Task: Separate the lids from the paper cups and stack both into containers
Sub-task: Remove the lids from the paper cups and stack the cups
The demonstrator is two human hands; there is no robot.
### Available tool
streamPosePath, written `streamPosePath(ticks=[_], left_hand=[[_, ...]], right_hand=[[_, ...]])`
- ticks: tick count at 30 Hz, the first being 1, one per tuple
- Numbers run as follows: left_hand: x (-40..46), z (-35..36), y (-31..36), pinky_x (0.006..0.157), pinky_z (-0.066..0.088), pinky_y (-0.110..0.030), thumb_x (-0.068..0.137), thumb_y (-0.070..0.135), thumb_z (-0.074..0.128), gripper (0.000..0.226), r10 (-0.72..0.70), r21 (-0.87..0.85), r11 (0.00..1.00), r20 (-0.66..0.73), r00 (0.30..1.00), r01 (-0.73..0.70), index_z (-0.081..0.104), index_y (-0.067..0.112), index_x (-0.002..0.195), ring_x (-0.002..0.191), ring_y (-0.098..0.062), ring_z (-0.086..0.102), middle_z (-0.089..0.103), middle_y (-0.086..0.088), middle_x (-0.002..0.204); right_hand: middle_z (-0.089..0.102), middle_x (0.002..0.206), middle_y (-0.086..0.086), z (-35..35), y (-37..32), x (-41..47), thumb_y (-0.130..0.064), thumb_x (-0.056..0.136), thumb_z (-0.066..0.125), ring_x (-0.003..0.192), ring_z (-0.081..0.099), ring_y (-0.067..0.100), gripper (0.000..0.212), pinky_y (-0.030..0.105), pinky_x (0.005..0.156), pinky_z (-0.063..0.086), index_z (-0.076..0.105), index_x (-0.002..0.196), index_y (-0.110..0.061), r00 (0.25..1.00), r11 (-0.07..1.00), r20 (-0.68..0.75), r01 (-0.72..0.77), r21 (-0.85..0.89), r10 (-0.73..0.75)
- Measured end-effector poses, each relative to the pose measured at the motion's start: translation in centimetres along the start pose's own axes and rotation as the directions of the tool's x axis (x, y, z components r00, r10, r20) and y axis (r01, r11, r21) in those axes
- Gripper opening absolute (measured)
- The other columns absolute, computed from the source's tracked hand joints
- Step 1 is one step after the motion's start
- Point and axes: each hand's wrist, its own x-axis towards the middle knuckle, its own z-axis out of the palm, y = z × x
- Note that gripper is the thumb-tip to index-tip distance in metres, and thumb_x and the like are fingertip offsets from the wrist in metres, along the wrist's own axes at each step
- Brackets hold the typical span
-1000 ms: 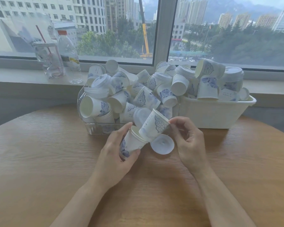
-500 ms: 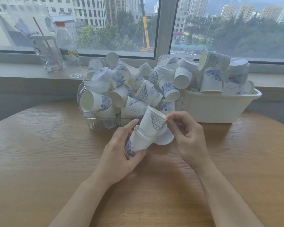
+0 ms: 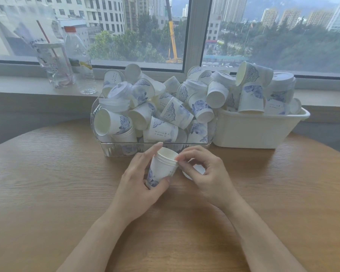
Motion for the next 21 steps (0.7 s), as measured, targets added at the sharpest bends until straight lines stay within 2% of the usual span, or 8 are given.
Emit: streamPosePath(ticks=[3,5,6,8,10,14,17,21], left_hand=[[0.4,0.0,-0.3,0.092,0.060,-0.051,0.087,0.025,0.083,0.080,-0.033,-0.064,0.998,-0.089,0.996,0.028,0.043,0.051,0.151,0.122,-0.015,0.060,0.053,0.027,0.129],[0.7,-0.1,-0.5,0.099,0.057,-0.052,0.088,0.033,0.078,0.078,-0.064,-0.103,0.993,-0.144,0.987,0.049,0.040,0.050,0.154,0.131,-0.014,0.055,0.050,0.032,0.134],[0.7,-0.1,-0.6,0.101,0.056,-0.052,0.087,0.036,0.076,0.078,-0.075,-0.104,0.993,-0.169,0.983,0.058,0.039,0.049,0.155,0.134,-0.012,0.053,0.049,0.033,0.135],[1.0,-0.1,-0.8,0.104,0.054,-0.051,0.086,0.038,0.075,0.079,-0.088,-0.091,0.993,-0.217,0.972,0.069,0.038,0.046,0.156,0.136,-0.010,0.052,0.050,0.031,0.139],[1.1,-0.2,-1.1,0.105,0.054,-0.050,0.087,0.038,0.077,0.079,-0.098,-0.084,0.993,-0.241,0.965,0.080,0.039,0.044,0.156,0.134,-0.013,0.054,0.053,0.023,0.142],[1.3,-0.1,-1.1,0.106,0.053,-0.049,0.089,0.032,0.081,0.080,-0.105,-0.101,0.991,-0.225,0.969,0.085,0.039,0.043,0.156,0.133,-0.017,0.056,0.056,0.016,0.141],[1.2,-0.1,-0.9,0.108,0.052,-0.047,0.088,0.029,0.082,0.082,-0.085,-0.093,0.993,-0.217,0.972,0.067,0.039,0.041,0.157,0.134,-0.017,0.055,0.056,0.014,0.140],[1.0,-0.1,-0.9,0.106,0.053,-0.048,0.087,0.027,0.083,0.086,-0.082,-0.082,0.994,-0.197,0.977,0.066,0.037,0.041,0.158,0.132,-0.016,0.056,0.057,0.013,0.139]], right_hand=[[0.067,0.116,-0.010,0.2,0.1,1.2,-0.018,0.095,0.075,0.111,0.064,0.017,0.018,0.021,0.090,0.050,0.076,0.112,-0.026,0.986,0.997,-0.169,-0.008,-0.080,-0.006],[0.064,0.117,-0.010,0.3,0.2,3.0,-0.019,0.096,0.074,0.106,0.063,0.014,0.026,0.016,0.082,0.050,0.070,0.121,-0.027,0.953,0.989,-0.301,-0.013,-0.147,-0.032],[0.063,0.119,-0.011,0.3,0.3,4.0,-0.019,0.097,0.073,0.103,0.063,0.013,0.031,0.019,0.078,0.052,0.067,0.126,-0.028,0.942,0.983,-0.332,-0.014,-0.182,-0.048],[0.062,0.124,-0.012,0.5,0.6,5.7,-0.020,0.097,0.073,0.096,0.065,0.010,0.039,0.026,0.075,0.056,0.063,0.134,-0.028,0.939,0.965,-0.332,-0.002,-0.263,-0.089],[0.062,0.131,-0.011,0.7,1.0,7.0,-0.020,0.095,0.073,0.091,0.066,0.009,0.046,0.031,0.080,0.057,0.060,0.139,-0.028,0.946,0.936,-0.299,0.012,-0.351,-0.124],[0.066,0.132,-0.006,0.8,1.9,8.5,-0.020,0.095,0.073,0.103,0.067,0.017,0.052,0.038,0.093,0.056,0.056,0.143,-0.030,0.958,0.887,-0.258,-0.007,-0.461,-0.126],[0.066,0.127,-0.009,0.5,1.9,8.8,-0.015,0.094,0.072,0.092,0.067,0.014,0.049,0.033,0.091,0.054,0.060,0.139,-0.027,0.950,0.875,-0.284,-0.026,-0.484,-0.129],[0.065,0.121,-0.012,0.2,1.3,8.0,-0.017,0.095,0.073,0.080,0.061,0.007,0.046,0.018,0.081,0.047,0.060,0.138,-0.026,0.921,0.893,-0.362,-0.039,-0.447,-0.141]])
